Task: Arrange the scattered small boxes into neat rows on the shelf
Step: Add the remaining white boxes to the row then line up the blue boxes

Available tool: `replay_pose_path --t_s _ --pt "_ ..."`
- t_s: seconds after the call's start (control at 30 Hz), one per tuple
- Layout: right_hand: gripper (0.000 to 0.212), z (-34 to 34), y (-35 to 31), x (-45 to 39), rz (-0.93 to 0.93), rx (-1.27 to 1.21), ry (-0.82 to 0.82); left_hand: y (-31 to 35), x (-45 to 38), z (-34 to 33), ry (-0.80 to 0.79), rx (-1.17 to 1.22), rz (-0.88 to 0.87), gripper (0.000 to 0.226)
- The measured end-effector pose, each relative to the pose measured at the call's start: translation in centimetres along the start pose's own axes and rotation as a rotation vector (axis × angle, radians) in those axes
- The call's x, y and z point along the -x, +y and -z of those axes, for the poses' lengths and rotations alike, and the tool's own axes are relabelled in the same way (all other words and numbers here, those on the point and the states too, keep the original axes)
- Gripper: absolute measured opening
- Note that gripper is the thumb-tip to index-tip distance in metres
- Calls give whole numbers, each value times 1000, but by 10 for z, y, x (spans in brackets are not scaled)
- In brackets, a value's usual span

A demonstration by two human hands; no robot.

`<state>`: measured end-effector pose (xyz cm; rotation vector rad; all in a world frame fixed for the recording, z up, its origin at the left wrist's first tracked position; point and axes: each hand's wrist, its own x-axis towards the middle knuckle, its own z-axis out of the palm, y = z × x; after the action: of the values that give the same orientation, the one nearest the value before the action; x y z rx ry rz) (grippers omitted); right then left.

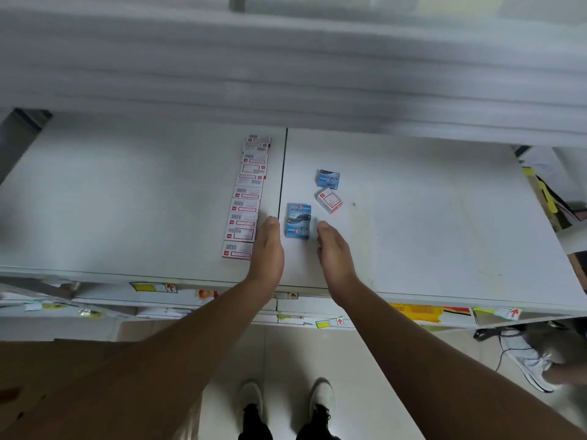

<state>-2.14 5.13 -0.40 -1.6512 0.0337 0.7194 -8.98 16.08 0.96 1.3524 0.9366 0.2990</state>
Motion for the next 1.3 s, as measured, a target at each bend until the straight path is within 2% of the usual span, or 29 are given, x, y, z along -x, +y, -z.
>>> replay_pose_path --t_s 0.1,0.17,0.27,0.4,0.5,0.73,0.97,1.3 --pt "39 14 -9 9 77 164 -4 -3 5 13 -33 -237 -74 42" --pt "45 23 -19 18 86 260 -63 -3 6 21 -87 -378 -86 34" --pt "44 35 -37 26 76 459 -146 9 13 30 -139 -556 -98 38" --pt "48 55 -59 31 125 876 -221 39 32 32 -177 -855 -195 40" --pt "48 65 -76 35 187 1083 -226 56 46 31 -198 -1062 -251 45" --pt "50 77 -94 49 333 1293 -213 79 75 19 -104 -1430 -375 47" --pt "52 86 -95 80 381 1346 -151 82 94 13 -103 -1467 -493 53" --pt "53 93 -75 132 301 1401 -79 67 122 29 -149 -1403 -541 52"
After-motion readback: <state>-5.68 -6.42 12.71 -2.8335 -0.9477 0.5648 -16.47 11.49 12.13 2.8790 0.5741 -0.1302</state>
